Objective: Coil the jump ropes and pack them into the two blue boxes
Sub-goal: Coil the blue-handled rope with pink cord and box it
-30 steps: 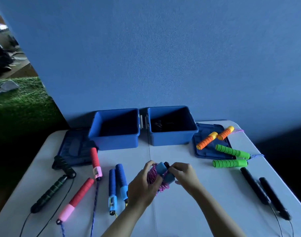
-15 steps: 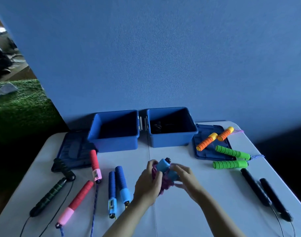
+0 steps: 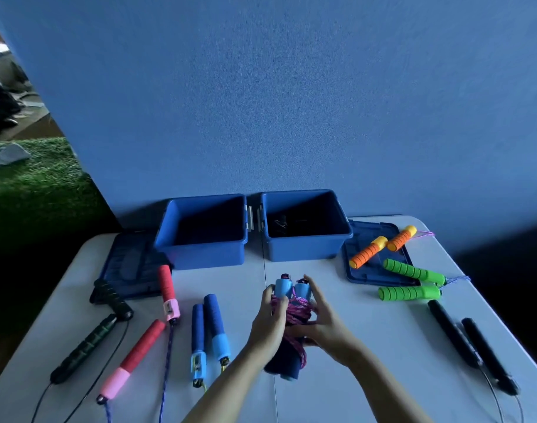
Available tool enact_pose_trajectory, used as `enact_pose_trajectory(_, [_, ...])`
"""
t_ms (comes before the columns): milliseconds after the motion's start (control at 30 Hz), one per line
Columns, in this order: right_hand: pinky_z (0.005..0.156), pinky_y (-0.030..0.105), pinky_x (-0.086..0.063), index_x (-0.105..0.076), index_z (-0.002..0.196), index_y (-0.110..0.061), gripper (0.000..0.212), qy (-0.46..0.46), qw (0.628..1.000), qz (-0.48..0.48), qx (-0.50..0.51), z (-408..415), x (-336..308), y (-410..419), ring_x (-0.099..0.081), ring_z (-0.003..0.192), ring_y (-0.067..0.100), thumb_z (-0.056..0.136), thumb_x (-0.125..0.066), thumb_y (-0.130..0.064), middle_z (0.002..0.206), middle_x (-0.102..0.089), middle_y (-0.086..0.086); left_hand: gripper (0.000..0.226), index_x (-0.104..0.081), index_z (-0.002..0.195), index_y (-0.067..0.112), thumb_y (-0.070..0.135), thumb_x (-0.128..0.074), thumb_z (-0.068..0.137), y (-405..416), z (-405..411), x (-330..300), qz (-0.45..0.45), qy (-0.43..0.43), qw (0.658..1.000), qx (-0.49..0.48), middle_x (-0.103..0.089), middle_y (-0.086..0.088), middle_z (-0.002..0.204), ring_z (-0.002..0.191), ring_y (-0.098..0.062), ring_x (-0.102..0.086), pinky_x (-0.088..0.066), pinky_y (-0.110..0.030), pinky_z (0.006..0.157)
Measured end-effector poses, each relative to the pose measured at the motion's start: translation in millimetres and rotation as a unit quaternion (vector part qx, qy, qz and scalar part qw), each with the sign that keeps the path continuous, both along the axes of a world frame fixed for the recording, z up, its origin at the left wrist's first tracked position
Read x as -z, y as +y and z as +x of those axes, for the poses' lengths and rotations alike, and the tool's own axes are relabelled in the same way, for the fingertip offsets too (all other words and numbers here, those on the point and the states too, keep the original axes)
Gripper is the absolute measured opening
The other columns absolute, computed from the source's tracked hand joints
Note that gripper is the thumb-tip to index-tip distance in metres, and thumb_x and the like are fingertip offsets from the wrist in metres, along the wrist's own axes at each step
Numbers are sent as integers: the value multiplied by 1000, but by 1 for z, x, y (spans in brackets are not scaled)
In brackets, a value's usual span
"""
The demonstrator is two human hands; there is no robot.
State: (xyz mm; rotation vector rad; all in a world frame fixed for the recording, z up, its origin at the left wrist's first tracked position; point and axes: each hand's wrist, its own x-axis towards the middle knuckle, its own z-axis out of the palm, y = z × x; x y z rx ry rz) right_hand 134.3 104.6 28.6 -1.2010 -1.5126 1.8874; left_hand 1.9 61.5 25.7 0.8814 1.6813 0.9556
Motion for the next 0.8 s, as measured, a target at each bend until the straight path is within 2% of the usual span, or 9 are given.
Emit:
enact_pose_trajectory(100, [74,46,-58,-14,143,-48,107,-11,999,30,-32,3,-2,2,-68,94,31,70,-76,2,126,-51,13,42,-42,126,39,52,-39,86,-2,1,2,4,-25,1000,-9,-66,6,107,96,-13,-65,-52,-34,86])
enact_pose_trajectory(233, [72,26,-56,-7,147,-39,107,-24,995,78,-56,3,-9,3,-70,92,21,74,-74,3,121,-55,5,20,-46,117,41,40,-40,97,-1,2,3,10,-45,999,-22,-66,5,107,93,-8,-65,-50,-26,78])
enact_pose_trajectory(300, [74,23,-55,-7,147,-37,107,-32,993,101,-48,2,-10,2,-70,90,17,74,-75,0,120,-55,-2,19,-46,115,43,43,-41,96,1,1,0,17,-49,998,-26,-66,8,107,92,-3,-65,-47,-22,72])
enact_pose_trajectory(400, [73,29,-57,-10,141,-47,108,-18,995,103,-5,-1,-6,4,-71,86,20,70,-80,-5,119,-56,-7,28,-43,123,45,47,-45,95,5,-3,-6,24,-34,999,-23,-65,12,108,94,-2,-64,-44,-19,71])
enact_pose_trajectory(467, [77,40,-58,-18,131,-58,101,-15,994,102,31,-5,-1,9,-71,84,22,67,-84,-15,120,-57,-15,29,-41,124,48,44,-49,96,11,-8,-7,26,-14,999,-26,-66,11,106,95,-3,-62,-43,-19,72])
enact_pose_trajectory(533, [81,46,-57,-29,126,-61,90,-10,993,106,53,-8,3,16,-71,82,24,65,-83,-24,118,-58,-20,37,-40,126,50,51,-52,91,16,-13,-4,21,0,999,-38,-67,8,109,99,-6,-62,-46,-23,81])
enact_pose_trajectory(600, [80,45,-57,-37,126,-58,80,5,992,113,49,-12,4,23,-72,82,24,69,-81,-23,112,-63,-21,45,-39,130,52,56,-54,87,20,-15,1,15,6,999,-50,-67,5,115,104,-9,-62,-47,-26,88])
enact_pose_trajectory(700, [78,44,-58,-44,107,-69,70,11,992,122,21,-18,6,33,-71,83,28,76,-76,-15,103,-69,-18,44,-39,134,48,48,-55,93,24,-17,3,18,31,997,-70,-65,7,113,102,-7,-61,-42,-13,74])
enact_pose_trajectory(800, [81,52,-56,-47,109,-66,65,6,994,108,5,-23,14,43,-69,86,37,70,-77,-23,102,-71,-8,43,-40,134,44,45,-55,93,25,-22,2,23,72,994,-80,-65,12,108,93,-3,-62,-41,-5,67])
